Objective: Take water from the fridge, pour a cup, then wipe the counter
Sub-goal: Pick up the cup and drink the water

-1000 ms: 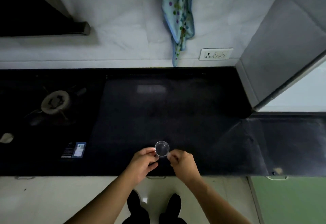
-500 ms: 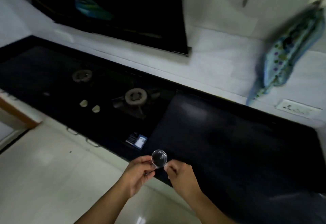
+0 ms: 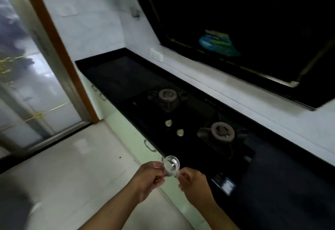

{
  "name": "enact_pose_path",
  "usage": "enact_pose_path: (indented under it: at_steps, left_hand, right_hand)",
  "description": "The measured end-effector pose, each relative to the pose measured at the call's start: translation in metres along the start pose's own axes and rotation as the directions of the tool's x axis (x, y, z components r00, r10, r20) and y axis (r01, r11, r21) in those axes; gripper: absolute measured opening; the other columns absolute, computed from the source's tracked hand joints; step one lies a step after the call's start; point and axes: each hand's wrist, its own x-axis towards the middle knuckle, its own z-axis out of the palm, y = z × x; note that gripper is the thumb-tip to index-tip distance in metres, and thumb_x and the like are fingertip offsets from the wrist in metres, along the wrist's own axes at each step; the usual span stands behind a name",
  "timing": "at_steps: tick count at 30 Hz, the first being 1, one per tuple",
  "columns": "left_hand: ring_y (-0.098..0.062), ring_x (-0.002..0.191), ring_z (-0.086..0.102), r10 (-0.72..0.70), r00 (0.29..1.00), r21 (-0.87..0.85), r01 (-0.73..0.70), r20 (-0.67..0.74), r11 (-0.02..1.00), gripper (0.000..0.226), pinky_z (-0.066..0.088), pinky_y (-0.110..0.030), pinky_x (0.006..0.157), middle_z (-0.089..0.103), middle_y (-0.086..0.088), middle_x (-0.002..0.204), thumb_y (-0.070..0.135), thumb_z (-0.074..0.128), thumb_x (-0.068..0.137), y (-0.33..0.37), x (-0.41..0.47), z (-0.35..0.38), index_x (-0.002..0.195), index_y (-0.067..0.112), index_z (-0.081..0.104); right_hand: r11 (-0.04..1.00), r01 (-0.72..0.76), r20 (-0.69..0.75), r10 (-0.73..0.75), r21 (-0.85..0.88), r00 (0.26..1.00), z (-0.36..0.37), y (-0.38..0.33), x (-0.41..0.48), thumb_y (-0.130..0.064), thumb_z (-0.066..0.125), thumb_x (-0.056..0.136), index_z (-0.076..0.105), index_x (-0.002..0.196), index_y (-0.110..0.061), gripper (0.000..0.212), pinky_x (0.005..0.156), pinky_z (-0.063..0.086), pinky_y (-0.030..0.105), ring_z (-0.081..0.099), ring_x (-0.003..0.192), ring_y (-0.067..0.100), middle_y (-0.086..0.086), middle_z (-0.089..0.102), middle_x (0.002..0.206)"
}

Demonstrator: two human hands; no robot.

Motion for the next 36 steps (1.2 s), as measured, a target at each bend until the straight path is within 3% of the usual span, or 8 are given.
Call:
enact_pose_path:
  at_steps: [6,11,16,21,24,28,33,36]
  left_hand:
    - [-0.023,0.092,0.067,0.028,0.995,-0.058,-0.034,-0.098,0.998,0.022,0.052,-0.035,0.090,0.073,-0.015,0.096,-0.008,0.055,0.089,0.062,0.021,-0.070,0.106,0.000,0.066]
    - [-0.025,0.088,0.060,0.032,0.986,-0.110,-0.051,-0.164,0.993,0.019,0.051,-0.035,0.085,0.069,-0.014,0.085,-0.010,0.058,0.085,0.110,0.053,-0.112,0.091,0.005,0.068]
    - [-0.022,0.077,0.057,0.033,0.973,-0.158,-0.071,-0.227,0.985,0.021,0.048,-0.033,0.078,0.068,-0.010,0.078,-0.011,0.060,0.082,0.162,0.100,-0.152,0.087,0.008,0.068]
    - [-0.021,0.071,0.056,0.033,0.950,-0.213,-0.104,-0.311,0.972,0.020,0.048,-0.033,0.075,0.067,-0.012,0.077,-0.010,0.058,0.084,0.218,0.152,-0.190,0.092,0.007,0.067]
    - [-0.021,0.073,0.060,0.029,0.935,-0.246,-0.122,-0.353,0.962,0.022,0.047,-0.036,0.083,0.070,-0.008,0.072,-0.011,0.055,0.085,0.250,0.177,-0.211,0.094,0.007,0.066]
    - [-0.023,0.075,0.062,-0.004,0.932,-0.289,-0.108,-0.363,0.951,0.041,0.047,-0.035,0.080,0.069,-0.012,0.081,-0.009,0.062,0.072,0.288,0.214,-0.245,0.111,0.006,0.060]
    - [-0.025,0.060,0.058,-0.051,0.944,-0.321,-0.059,-0.325,0.945,0.029,0.045,-0.028,0.056,0.068,-0.022,0.082,-0.013,0.057,0.081,0.340,0.278,-0.309,0.102,0.007,0.064]
    - [-0.026,0.058,0.060,-0.003,0.948,-0.225,-0.072,-0.317,0.972,0.028,0.045,-0.028,0.054,0.068,-0.022,0.083,-0.009,0.065,0.075,0.377,0.325,-0.355,0.100,0.004,0.066]
  right_hand:
    - [0.998,0.061,0.072,-0.059,-0.022,0.996,0.052,-0.063,0.073,-0.018,0.062,0.090,0.067,0.073,-0.015,0.018,0.062,0.056,0.034,0.067,0.054,0.009,0.007,0.069,0.063]
    - [0.993,0.112,0.140,-0.107,-0.026,0.984,0.084,-0.097,0.144,-0.018,0.062,0.090,0.064,0.070,-0.012,0.021,0.063,0.057,0.042,0.067,0.054,0.008,0.009,0.067,0.063]
    - [0.982,0.184,0.212,-0.175,-0.027,0.961,0.112,-0.130,0.229,-0.022,0.063,0.090,0.060,0.066,-0.017,0.025,0.057,0.049,0.031,0.059,0.049,0.005,-0.004,0.062,0.055]
    - [0.958,0.270,0.285,-0.235,-0.091,0.929,0.134,-0.176,0.315,-0.022,0.060,0.093,0.057,0.065,-0.020,0.029,0.053,0.044,0.018,0.061,0.052,0.003,-0.002,0.060,0.056]
    - [0.944,0.308,0.318,-0.259,-0.116,0.912,0.149,-0.199,0.364,-0.026,0.059,0.093,0.059,0.068,-0.018,0.026,0.057,0.052,0.033,0.065,0.056,0.011,-0.003,0.060,0.056]
    - [0.939,0.316,0.338,-0.256,-0.136,0.906,0.172,-0.222,0.421,-0.029,0.060,0.092,0.055,0.062,-0.028,0.031,0.057,0.052,0.035,0.065,0.056,0.010,-0.010,0.058,0.053]
    - [0.961,0.232,0.333,-0.172,-0.148,0.927,0.217,-0.257,0.500,-0.034,0.063,0.091,0.061,0.065,-0.028,0.027,0.064,0.059,0.033,0.068,0.057,0.007,-0.005,0.064,0.058]
    - [0.979,0.184,0.312,-0.150,-0.083,0.938,0.249,-0.285,0.547,-0.026,0.065,0.092,0.064,0.064,-0.030,0.028,0.063,0.058,0.032,0.069,0.056,0.008,-0.004,0.066,0.057]
